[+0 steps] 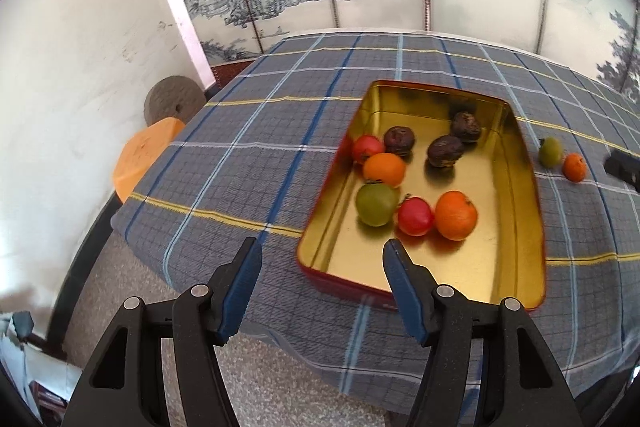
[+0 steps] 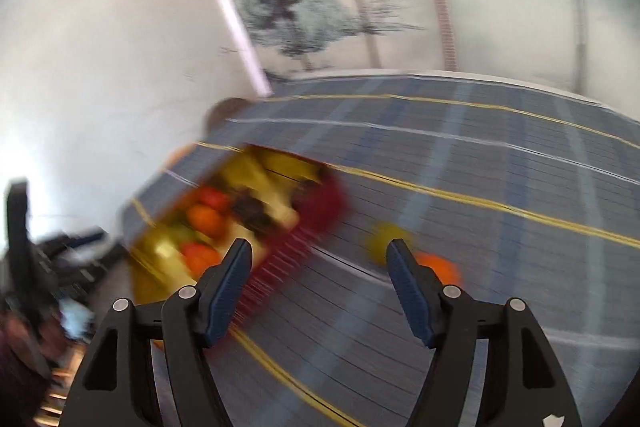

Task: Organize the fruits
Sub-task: 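Open the right gripper to drop the tangerine into the tin, then grasp the green tomato with the left gripper while the right grasps a tangerine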

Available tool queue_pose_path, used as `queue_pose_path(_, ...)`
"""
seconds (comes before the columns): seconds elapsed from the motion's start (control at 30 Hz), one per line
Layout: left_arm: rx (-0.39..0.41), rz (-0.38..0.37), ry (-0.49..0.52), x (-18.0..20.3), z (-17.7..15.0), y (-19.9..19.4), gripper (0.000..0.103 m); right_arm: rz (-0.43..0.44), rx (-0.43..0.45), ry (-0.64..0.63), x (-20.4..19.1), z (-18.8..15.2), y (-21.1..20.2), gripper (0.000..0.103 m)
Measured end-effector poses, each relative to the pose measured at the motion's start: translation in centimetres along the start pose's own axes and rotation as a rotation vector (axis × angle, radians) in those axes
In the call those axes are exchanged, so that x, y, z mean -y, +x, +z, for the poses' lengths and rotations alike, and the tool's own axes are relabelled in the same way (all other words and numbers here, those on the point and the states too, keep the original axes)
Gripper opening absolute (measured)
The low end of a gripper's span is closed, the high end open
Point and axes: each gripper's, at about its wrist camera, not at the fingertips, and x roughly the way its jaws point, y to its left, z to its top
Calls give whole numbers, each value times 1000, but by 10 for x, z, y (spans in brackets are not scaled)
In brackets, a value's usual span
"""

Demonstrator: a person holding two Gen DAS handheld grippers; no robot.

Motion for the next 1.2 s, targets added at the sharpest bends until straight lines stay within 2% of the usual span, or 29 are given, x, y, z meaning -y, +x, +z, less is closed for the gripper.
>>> queue_pose_path(0.23, 25, -43, 85, 35, 11, -15, 64, -208, -46, 78, 86, -53, -45, 67)
queue_pose_path(0.4, 10, -181, 163, 74, 29, -23, 64, -307, -63, 178, 141, -78, -70, 71)
queue_pose_path(0.47, -2, -253, 195, 94, 39, -26, 64, -299, -52, 220, 153, -85, -75, 72)
queue_pose_path(0.53, 3, -263, 244, 119, 47, -28, 64, -286, -28, 234, 159, -88, -80, 73)
queue_pose_path(0.73, 27, -285, 344, 175, 68, -23, 64, -253, -43, 182, 150, -87, -75, 75)
queue_pose_path(0.8, -9, -311, 338, 185, 77, -10, 64, -231, -30, 192, 151, -88, -78, 75)
queue_pose_path(0.93, -137, -411, 276, 202, 97, 26, 64, -199, 4, 209, 152, -91, -84, 76)
queue_pose_path(1.07, -206, -457, 183, 210, 110, 48, 63, -186, 2, 157, 142, -92, -83, 76)
queue_pose_path(1.2, -265, -446, 71, 213, 118, 70, 63, -162, 16, 145, 140, -92, -84, 76)
